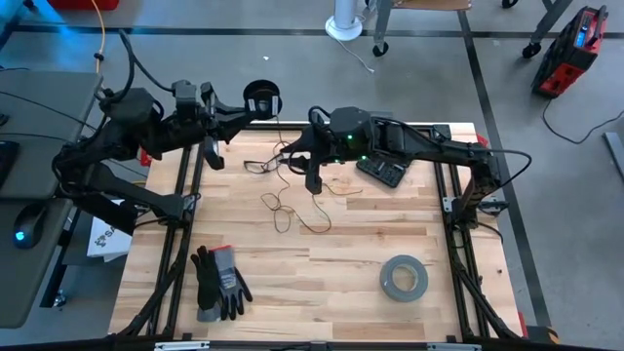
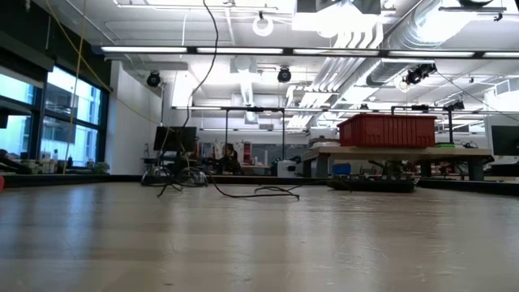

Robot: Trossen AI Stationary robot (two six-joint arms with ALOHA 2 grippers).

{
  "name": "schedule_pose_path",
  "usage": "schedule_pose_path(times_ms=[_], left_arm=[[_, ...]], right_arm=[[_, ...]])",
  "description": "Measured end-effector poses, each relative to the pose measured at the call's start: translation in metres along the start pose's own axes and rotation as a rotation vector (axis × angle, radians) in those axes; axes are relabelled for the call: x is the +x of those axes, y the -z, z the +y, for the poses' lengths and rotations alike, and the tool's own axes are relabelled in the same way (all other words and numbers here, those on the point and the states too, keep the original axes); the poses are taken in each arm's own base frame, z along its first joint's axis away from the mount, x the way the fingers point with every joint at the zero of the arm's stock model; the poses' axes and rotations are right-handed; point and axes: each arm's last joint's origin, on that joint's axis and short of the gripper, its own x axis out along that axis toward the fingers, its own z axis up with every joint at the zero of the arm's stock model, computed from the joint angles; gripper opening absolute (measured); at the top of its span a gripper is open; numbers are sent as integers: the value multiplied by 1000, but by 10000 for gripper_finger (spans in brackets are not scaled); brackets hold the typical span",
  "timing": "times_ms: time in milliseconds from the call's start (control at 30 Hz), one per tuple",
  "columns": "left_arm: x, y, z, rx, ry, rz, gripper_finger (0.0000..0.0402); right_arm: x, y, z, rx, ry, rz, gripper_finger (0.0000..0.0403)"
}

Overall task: Coil cords
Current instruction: Coil the black wire on the black spool

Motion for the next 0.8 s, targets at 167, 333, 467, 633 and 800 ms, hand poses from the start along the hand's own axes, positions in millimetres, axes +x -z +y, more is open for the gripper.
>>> schedule_pose_path(times_ms=[167, 333, 467, 633, 800], left_arm=[[-6, -3, 1, -8, 1, -6, 1], [-6, -3, 1, -31, 2, -8, 1], [-6, -3, 1, -56, 2, -7, 1], [-6, -3, 1, -58, 3, -9, 1], [-6, -3, 0, -62, 29, -11, 1]], right_arm=[[-14, -9, -4, -50, 137, -22, 107], [-27, -22, -8, -64, 148, -123, 107], [-32, -29, -9, -90, 185, -176, 107], [-33, -30, -11, -89, 170, -186, 107], [-33, -31, -16, -124, 216, -192, 106]])
